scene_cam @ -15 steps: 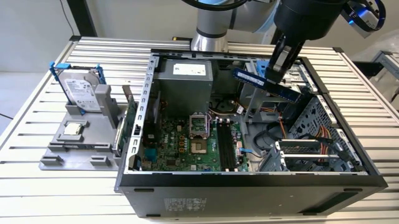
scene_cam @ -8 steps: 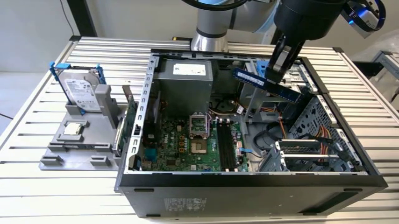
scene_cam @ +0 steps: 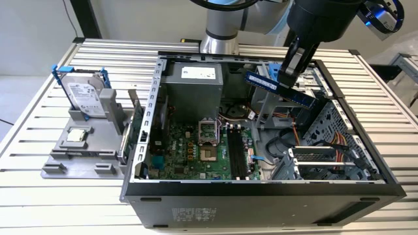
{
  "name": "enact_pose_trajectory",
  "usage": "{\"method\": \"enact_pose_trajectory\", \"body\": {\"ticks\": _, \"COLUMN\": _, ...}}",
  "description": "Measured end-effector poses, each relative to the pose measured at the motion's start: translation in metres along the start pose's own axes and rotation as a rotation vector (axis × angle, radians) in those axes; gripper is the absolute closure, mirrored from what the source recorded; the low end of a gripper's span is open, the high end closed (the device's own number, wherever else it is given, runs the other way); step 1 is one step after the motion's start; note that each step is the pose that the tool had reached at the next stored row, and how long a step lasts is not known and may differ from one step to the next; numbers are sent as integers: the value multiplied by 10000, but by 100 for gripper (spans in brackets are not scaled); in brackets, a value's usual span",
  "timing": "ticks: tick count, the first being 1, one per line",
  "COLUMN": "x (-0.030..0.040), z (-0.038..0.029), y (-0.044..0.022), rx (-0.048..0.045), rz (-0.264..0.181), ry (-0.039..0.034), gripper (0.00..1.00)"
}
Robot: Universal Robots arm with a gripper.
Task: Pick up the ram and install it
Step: 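Insert the ram into the slot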
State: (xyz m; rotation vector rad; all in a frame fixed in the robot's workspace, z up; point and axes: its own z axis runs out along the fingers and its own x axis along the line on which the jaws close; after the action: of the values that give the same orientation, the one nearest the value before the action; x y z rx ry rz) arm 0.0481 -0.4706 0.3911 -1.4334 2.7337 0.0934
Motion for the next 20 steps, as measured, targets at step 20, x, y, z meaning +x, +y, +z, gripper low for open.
{"method": "enact_pose_trajectory", "body": {"ticks": 20, "x": 0, "z": 0, "y": 0, "rx": 27, "rz": 358, "ry": -10, "gripper": 100}}
